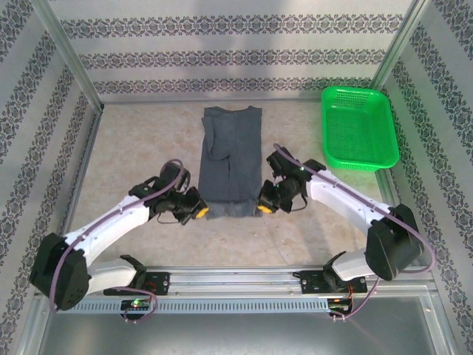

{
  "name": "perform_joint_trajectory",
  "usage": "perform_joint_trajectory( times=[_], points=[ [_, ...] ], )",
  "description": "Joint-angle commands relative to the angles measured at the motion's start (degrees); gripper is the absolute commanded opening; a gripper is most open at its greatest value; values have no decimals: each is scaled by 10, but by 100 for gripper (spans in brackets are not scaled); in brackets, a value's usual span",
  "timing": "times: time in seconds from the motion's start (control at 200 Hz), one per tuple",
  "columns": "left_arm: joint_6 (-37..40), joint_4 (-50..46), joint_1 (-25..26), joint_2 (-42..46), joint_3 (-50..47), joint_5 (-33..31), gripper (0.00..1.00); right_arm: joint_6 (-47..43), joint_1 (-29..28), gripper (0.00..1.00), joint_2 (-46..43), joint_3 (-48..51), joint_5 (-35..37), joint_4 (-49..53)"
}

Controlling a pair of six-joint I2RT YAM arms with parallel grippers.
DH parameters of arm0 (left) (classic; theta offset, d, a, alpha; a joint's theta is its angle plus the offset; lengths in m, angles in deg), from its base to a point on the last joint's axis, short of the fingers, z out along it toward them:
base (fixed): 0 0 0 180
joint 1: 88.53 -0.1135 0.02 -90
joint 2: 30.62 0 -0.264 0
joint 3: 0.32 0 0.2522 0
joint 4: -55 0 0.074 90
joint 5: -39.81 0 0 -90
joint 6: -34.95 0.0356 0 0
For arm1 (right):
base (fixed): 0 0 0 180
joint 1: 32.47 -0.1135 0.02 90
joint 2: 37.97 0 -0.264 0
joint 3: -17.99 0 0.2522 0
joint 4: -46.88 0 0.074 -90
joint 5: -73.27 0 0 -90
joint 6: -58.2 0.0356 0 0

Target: Fold and stack the t-shirts

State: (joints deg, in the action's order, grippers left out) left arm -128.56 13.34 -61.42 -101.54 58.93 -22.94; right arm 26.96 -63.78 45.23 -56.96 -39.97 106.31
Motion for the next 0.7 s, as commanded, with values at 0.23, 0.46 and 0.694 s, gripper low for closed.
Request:
perform_joint_trajectory(
  times=[0.23,0.46,0.694],
  points=[
    [29,106,-118,-223,195,46,3,-24,80,0,198,-220,0,-14],
    [48,127,-154,-384,327,72,11,-19,127,0,340,-354,-9,-12],
    [111,99,-192,-463,416,39,59,-94,162,54,452,-501,-38,21]
  ],
)
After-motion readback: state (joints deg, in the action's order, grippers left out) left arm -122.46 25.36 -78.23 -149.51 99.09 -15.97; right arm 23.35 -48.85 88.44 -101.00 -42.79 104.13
